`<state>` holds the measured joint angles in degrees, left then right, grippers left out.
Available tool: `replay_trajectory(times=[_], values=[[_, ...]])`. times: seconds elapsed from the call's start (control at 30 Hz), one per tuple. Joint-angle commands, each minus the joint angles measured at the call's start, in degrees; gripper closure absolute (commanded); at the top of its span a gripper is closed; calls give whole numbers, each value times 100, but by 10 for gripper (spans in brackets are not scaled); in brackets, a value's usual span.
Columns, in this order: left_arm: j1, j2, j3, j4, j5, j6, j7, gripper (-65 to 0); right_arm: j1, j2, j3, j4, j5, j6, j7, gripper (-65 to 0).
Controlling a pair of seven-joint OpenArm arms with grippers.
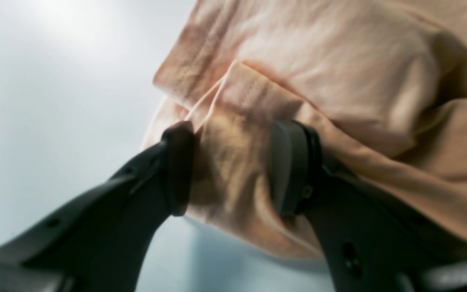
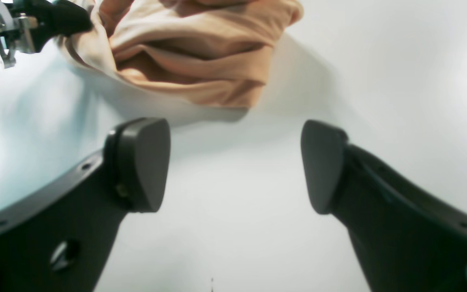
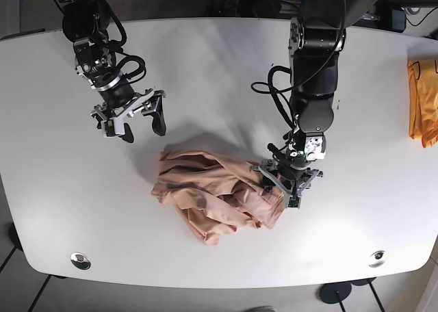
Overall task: Fold the T-shirt properly
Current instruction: 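Lower both grippers onto the crumpled pink shirt and grasp its edges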
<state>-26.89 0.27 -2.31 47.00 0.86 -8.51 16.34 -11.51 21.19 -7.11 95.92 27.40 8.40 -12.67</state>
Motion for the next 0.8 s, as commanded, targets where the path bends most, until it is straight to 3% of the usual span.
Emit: replay_trajectory(times=[0.03,0.1,0.13,0.23,0.33,0.47,0.6,0.8], values=[[-163,-32,24,-72,-20,29,-47,-285,30,66,39,127,60,26,163,-480],[-137,-41,6,-89,-20,29,-47,-276,21,66,39,127,60,26,172,-480],[4,-58,-2,-125,-20,29,-73,-237,21,66,39,127,60,26,172,-480],[311,-251,-2,-63,-20,29,-82,-6,30,57,39,127,60,26,172,-480],[769,-287,-55,465,-38,-59,-91,0,56,48,39,127,60,26,181,-480],[1868,-251,-583,2293,-20,-841,41,0,408,-172,39,92,60,-1,111,-480],[3186,-234,-908,4280,-29,-1377,437,0,962,-383,30,92,60,34,-522,-480],[4663,-234,-1471,5836,-38,-1773,437,0,2025,-945,30,-480,60,34,-1507,-480]])
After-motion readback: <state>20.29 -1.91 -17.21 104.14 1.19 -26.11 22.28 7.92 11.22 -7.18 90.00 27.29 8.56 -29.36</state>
